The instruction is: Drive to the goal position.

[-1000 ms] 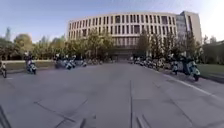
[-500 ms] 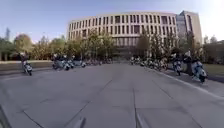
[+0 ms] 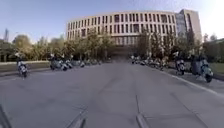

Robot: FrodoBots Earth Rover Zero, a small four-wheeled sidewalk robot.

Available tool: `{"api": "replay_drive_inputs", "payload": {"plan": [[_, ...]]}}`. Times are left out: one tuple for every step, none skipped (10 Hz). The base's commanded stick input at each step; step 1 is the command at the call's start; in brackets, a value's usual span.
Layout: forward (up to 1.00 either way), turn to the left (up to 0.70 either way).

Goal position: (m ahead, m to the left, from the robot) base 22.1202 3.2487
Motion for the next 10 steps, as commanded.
{"api": "replay_drive_inputs", "payload": {"plan": [[0.6, 0.0], [0.6, 0.0], [0.6, 0.0], [0.6, 0.0], [0.6, 0.0], [0.6, 0.0], [0.6, 0.0], [0.6, 0.0], [0.6, 0.0], [0.6, 0.0]]}}
